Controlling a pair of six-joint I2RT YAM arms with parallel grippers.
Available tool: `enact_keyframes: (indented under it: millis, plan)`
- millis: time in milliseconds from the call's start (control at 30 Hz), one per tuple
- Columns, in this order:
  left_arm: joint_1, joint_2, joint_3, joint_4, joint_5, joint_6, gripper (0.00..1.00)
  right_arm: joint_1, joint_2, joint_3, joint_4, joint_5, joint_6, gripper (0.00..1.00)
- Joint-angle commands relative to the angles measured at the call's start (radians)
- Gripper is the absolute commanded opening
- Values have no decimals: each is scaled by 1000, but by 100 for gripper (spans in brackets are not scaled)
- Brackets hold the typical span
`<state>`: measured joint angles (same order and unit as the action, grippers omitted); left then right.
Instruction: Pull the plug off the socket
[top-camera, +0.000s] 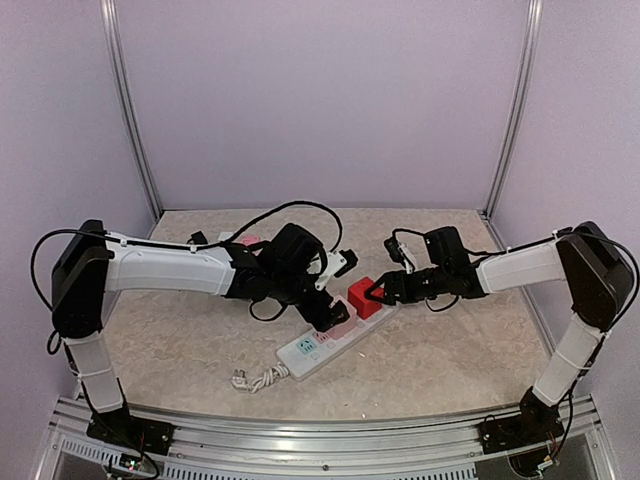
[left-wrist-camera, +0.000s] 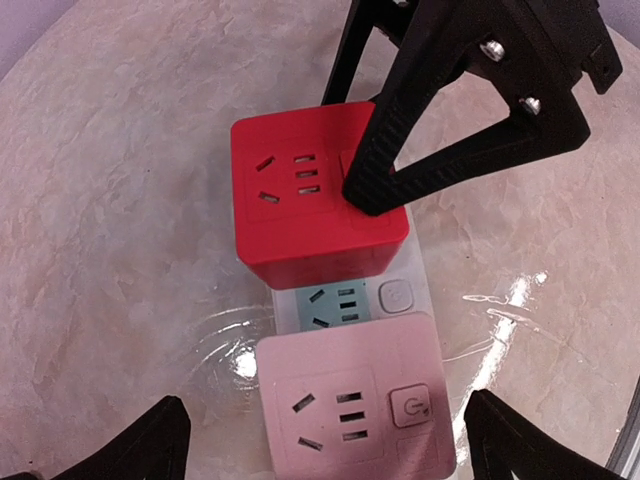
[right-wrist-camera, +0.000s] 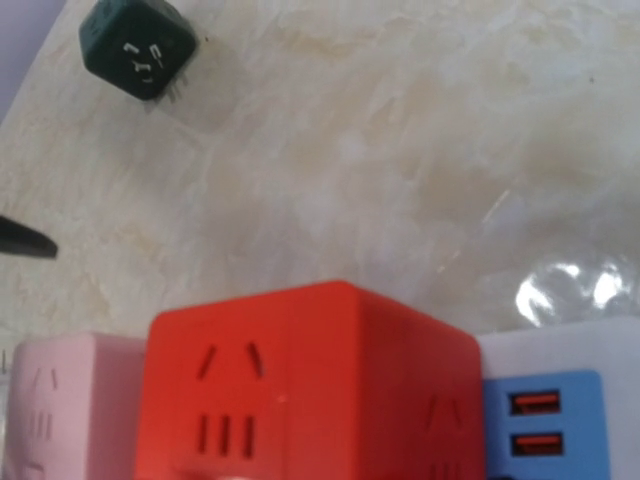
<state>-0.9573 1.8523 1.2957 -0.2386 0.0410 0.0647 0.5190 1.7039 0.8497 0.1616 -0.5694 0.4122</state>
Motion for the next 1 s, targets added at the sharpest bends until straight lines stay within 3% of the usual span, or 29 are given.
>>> enact_keyframes:
  millis: [0, 233, 533, 767, 967]
  plan:
    - [-11, 55, 57, -30, 12, 13, 91, 16, 40, -3, 29, 0, 17, 70]
    - [-15, 106, 112, -99, 36, 9, 83, 26, 54, -9, 39, 7, 25, 68]
    - [-14, 123, 154, -137, -9, -5, 64, 35, 66, -30, 49, 24, 25, 66]
    - [-3, 42, 97, -22, 56, -20, 57, 50, 65, -41, 46, 50, 19, 64]
    - [-43, 65, 119, -47, -109, 57, 51, 59, 77, -46, 45, 58, 15, 61]
